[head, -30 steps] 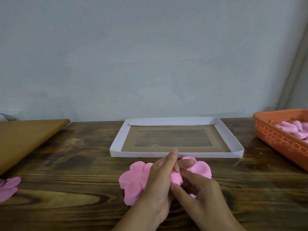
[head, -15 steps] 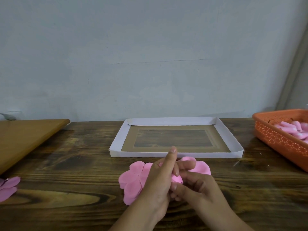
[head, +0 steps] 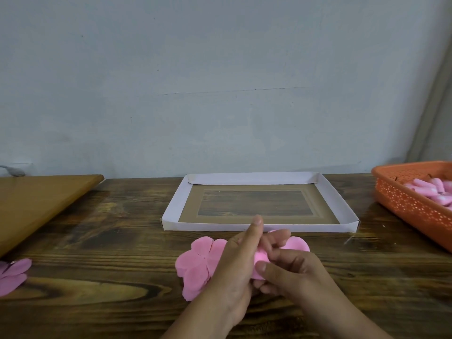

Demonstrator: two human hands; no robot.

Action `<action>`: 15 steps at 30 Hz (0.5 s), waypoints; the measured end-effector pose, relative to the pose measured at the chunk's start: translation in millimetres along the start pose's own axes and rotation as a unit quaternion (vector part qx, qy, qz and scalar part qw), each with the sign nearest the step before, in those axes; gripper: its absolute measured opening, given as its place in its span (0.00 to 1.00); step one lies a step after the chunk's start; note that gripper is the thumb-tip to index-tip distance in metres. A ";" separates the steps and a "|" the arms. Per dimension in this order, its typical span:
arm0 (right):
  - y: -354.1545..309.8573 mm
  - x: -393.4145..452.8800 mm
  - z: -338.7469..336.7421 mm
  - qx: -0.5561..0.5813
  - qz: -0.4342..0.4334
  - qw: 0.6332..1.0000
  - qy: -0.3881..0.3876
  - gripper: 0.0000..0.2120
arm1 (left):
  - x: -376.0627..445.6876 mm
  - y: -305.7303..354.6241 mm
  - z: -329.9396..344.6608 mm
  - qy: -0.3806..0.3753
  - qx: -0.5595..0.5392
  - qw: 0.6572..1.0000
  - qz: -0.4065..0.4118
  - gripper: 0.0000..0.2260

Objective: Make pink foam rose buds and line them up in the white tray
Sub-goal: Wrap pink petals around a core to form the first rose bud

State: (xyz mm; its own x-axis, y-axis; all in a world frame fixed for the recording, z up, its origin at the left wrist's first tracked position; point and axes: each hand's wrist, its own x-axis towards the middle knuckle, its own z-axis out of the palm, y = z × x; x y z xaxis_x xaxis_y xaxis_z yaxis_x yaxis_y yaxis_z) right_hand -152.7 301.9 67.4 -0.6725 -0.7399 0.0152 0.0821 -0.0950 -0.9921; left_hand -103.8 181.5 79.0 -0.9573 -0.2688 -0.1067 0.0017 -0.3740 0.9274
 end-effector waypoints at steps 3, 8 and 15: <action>6.9 3.5 -1.7 0.031 -0.013 0.999 0.023 0.09 | 1.1 -1.4 0.4 0.012 -0.030 0.999 0.029 0.33; 5.6 7.8 -9.1 0.158 -0.051 0.980 0.107 0.15 | 5.0 -5.5 -3.1 0.013 -0.028 0.999 0.039 0.38; 4.0 7.2 -15.6 0.140 -0.074 0.966 0.204 0.12 | 6.6 -16.8 -3.8 0.138 0.118 0.971 0.155 0.06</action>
State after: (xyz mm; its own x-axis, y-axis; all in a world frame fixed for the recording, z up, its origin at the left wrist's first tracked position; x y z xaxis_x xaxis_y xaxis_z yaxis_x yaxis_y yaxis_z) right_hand -168.7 306.6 61.5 -0.9211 -0.3864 0.0475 0.1200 -0.3980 -0.9095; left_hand -109.0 182.7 61.3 -0.8075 -0.5757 0.1288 0.1796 -0.0320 0.9832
